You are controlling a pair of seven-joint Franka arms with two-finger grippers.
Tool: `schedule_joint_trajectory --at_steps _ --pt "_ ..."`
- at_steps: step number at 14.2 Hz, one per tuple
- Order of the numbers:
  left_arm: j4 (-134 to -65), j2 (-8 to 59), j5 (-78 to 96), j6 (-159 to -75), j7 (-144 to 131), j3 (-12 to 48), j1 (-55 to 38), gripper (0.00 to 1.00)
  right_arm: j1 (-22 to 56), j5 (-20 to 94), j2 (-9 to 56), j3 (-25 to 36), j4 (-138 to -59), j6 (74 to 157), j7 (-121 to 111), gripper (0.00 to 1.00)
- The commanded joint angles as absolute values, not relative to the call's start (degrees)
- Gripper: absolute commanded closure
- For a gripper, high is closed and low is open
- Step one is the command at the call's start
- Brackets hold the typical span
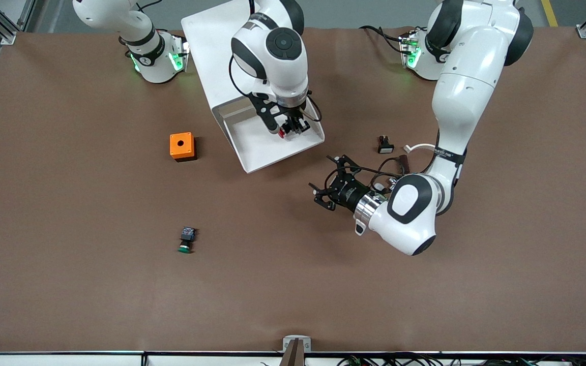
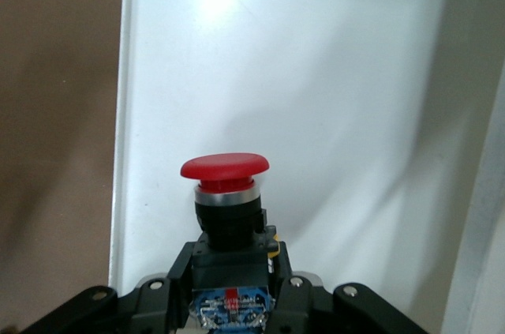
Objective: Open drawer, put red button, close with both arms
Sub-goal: 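Withdraw the right gripper while the left gripper moves to the drawer front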
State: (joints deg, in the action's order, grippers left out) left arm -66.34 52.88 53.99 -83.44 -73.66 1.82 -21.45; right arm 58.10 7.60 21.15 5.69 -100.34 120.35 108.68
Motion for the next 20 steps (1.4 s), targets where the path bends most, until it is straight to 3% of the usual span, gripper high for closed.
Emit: schedule_joint_trajectory --at_steps 1,3,4,5,9,12,14,20 --pt "-67.0 48.3 48.6 -88.5 -66.3 0.2 -24.2 0.01 58.6 7.3 22.1 6.3 -100.7 120.2 110.1 0.97" --pt "-67.0 46.5 43.2 -95.1 -61.5 0.2 -25.7 0.01 58.3 7.3 22.1 6.5 -100.8 120.1 110.1 0.95" --pt "-67.1 45.6 40.1 -98.4 -59.2 0.1 -26.7 0.01 58.3 7.2 22.1 6.6 -100.7 120.1 110.1 0.71" --pt "-67.1 44.8 36.9 -101.4 -57.7 0.1 -27.5 0.01 58.2 7.0 22.1 6.7 -100.7 120.1 110.2 0.01" --pt "-67.2 43.2 20.2 -110.8 -57.3 0.2 -32.7 0.01 57.7 6.1 21.7 7.1 -99.0 119.1 109.3 0.0" --pt "-67.5 43.2 10.7 -112.8 -57.8 0.4 -35.4 0.01 54.2 5.4 21.7 7.4 -91.5 110.5 102.5 0.0" --pt "-68.1 43.2 7.2 -114.8 -58.2 0.5 -36.9 0.01 50.5 5.4 21.5 7.5 -87.4 105.2 93.4 0.0" --pt "-69.5 42.6 5.5 -116.5 -59.1 1.1 -37.4 0.0 37.6 5.3 16.1 8.3 -86.7 98.1 56.6 0.0"
